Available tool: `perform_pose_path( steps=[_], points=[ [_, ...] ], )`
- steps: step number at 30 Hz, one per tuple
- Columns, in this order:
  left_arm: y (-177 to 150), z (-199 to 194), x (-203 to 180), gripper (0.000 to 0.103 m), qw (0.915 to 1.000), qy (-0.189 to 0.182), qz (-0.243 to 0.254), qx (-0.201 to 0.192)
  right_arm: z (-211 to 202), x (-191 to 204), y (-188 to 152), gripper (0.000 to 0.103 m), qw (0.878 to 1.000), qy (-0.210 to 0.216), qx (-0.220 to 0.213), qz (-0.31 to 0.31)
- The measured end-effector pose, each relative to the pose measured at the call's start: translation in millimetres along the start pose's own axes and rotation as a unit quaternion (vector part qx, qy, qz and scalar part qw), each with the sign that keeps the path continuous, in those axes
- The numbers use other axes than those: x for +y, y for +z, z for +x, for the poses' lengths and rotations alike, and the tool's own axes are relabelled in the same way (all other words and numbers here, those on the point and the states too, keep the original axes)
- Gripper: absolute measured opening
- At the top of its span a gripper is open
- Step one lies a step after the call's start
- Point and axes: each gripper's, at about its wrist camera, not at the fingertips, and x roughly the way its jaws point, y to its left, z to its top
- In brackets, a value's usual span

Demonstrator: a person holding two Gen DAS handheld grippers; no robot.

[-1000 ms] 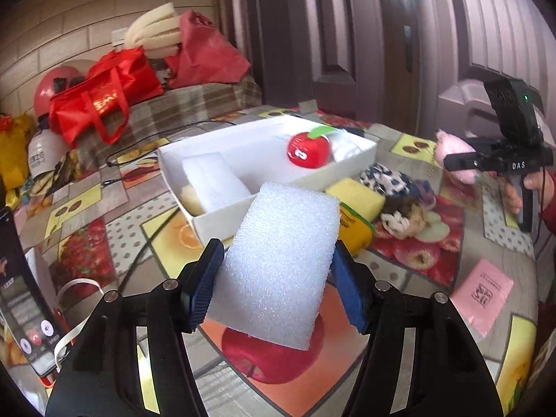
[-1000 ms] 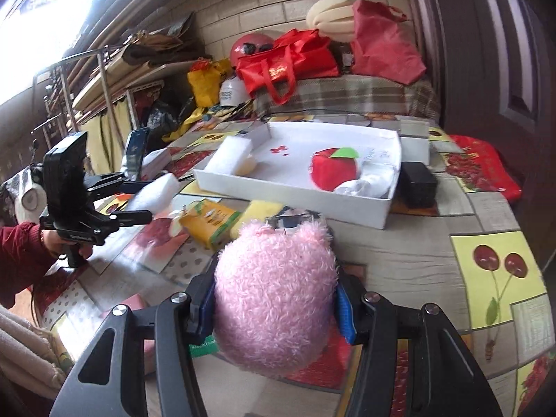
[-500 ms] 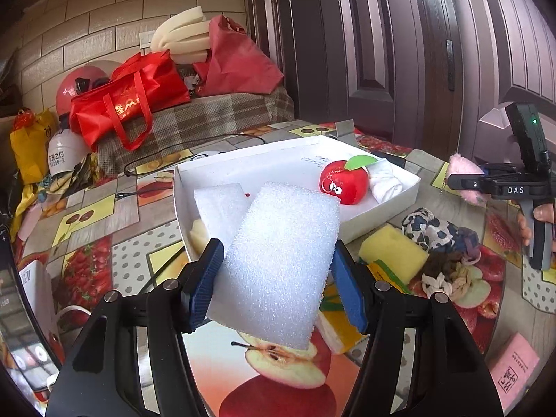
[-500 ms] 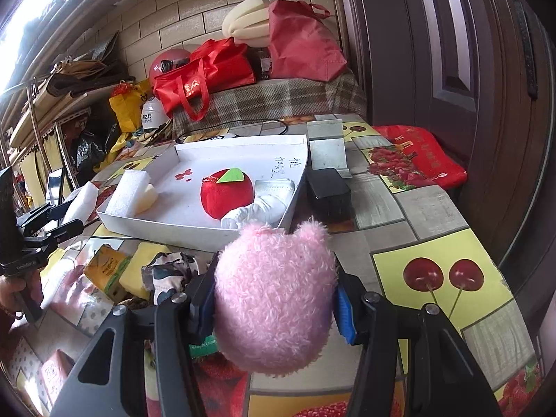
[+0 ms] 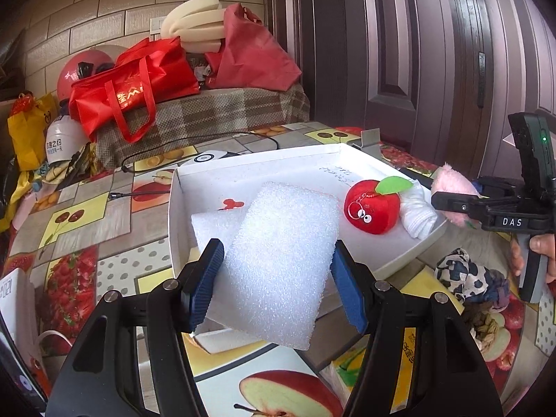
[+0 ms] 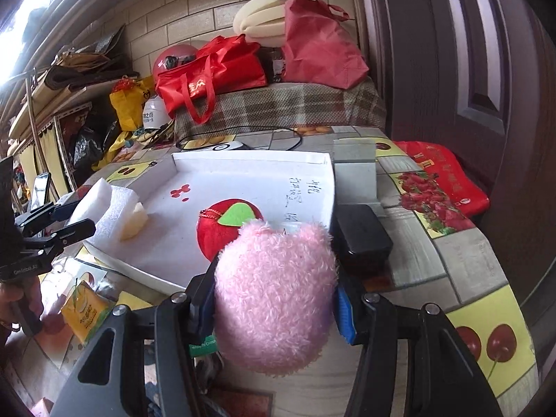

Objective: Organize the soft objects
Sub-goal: 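Release the foam block in the tray with the left gripper while the right gripper releases the ball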

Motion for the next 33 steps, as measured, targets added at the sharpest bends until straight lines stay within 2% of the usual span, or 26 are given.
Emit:
perform_pose_path(
  steps=[8, 12, 16, 20, 23, 27, 29, 30, 31, 32, 33],
  points=[
    [8, 16, 3, 0.063, 0.9999, 0.000, -0.010, 0.006, 32, 23, 15, 0.055, 0.998, 0.021, 0.024, -0.048],
    [11, 20, 9, 0.063, 0.9996, 0.003, -0.027, 0.004, 49, 33, 23, 0.055, 0.997, 0.018, 0.028, -0.068],
    [12, 22, 11, 0.063, 0.9995, 0.006, -0.030, 0.005, 64, 18, 34, 0.055, 0.999, -0.004, 0.026, -0.036],
    [16, 28, 0, 0.063, 0.9999, 0.011, -0.001, 0.004, 66, 1, 38, 0.055, 1.000, -0.005, 0.020, 0.006],
    [19, 36, -12, 0.063, 0.9996, 0.009, 0.024, 0.007, 61, 13, 36, 0.055, 1.000, 0.010, 0.011, -0.022],
    [23, 50, -9, 0.063, 0.9995, 0.008, 0.012, 0.028, 64, 31, 36, 0.055, 0.998, 0.016, 0.013, -0.063],
    [22, 51, -8, 0.069, 0.9994, 0.016, 0.006, 0.031, 63, 32, 36, 0.058, 0.998, 0.014, 0.012, -0.065],
    [22, 50, -8, 0.082, 0.9994, 0.019, 0.004, 0.028, 62, 30, 36, 0.062, 0.998, 0.013, 0.010, -0.062],
    [22, 48, -8, 0.092, 0.9995, 0.022, 0.002, 0.022, 61, 28, 36, 0.074, 0.998, 0.010, 0.007, -0.056],
    [22, 45, -7, 0.095, 0.9995, 0.026, 0.000, 0.015, 60, 25, 36, 0.083, 0.999, 0.005, 0.003, -0.049],
    [22, 43, -6, 0.103, 0.9995, 0.029, -0.003, 0.010, 58, 22, 37, 0.088, 0.999, 0.003, -0.002, -0.043]
  ],
)
